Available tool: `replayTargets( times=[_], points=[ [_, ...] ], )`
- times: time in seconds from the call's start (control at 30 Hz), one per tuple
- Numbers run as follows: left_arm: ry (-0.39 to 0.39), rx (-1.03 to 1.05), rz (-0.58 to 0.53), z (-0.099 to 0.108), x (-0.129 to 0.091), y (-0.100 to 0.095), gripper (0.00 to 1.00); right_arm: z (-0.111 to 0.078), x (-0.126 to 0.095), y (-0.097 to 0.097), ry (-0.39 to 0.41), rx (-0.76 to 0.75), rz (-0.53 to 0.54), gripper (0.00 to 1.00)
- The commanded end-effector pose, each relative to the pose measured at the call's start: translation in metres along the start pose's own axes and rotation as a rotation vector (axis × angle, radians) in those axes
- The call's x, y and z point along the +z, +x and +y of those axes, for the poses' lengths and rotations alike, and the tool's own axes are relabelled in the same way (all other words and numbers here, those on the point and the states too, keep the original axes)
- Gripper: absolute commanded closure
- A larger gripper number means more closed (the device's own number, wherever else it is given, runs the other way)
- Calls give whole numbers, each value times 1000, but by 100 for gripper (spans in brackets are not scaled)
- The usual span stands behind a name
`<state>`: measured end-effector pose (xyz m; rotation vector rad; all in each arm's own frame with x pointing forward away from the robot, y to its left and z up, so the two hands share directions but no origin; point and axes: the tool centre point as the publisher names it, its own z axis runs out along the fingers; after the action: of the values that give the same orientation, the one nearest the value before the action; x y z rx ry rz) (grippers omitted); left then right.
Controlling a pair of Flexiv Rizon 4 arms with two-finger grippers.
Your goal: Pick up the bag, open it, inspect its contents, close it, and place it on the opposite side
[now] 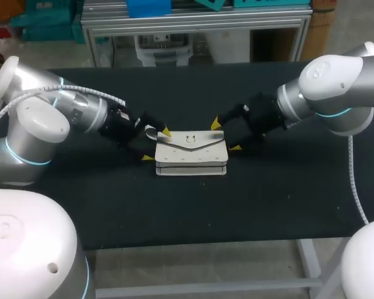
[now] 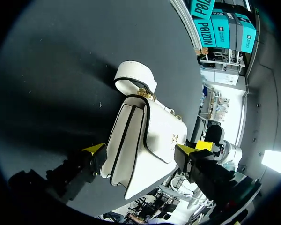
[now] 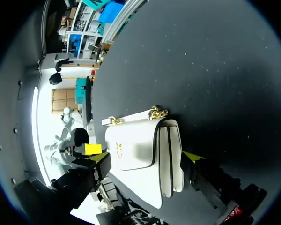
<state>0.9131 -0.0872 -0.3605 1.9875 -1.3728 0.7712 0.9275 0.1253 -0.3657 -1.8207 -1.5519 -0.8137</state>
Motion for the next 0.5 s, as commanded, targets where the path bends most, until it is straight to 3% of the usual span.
replayTargets(
  times=[0.03,0.07,0.13,0.2,0.27,0.47,0.5],
  points=[
    [21,22,-4,10,-10,6,0,-2,-6,3,8,-4,-40,0],
    [24,30,-11,10,-11,7,0,-1,-7,2,9,-5,-43,0],
    [29,36,-19,11,-11,8,9,-1,-11,0,14,-6,-54,0],
    [29,50,-36,12,-11,9,27,1,-15,-2,40,0,-65,0],
    [24,65,-54,13,-10,8,37,2,-21,-3,59,-1,-78,0],
    [-13,111,-102,18,0,2,41,4,-46,-7,73,-3,-106,0],
    [-16,118,-108,18,1,2,47,4,-50,-8,77,-2,-114,0]
  ],
)
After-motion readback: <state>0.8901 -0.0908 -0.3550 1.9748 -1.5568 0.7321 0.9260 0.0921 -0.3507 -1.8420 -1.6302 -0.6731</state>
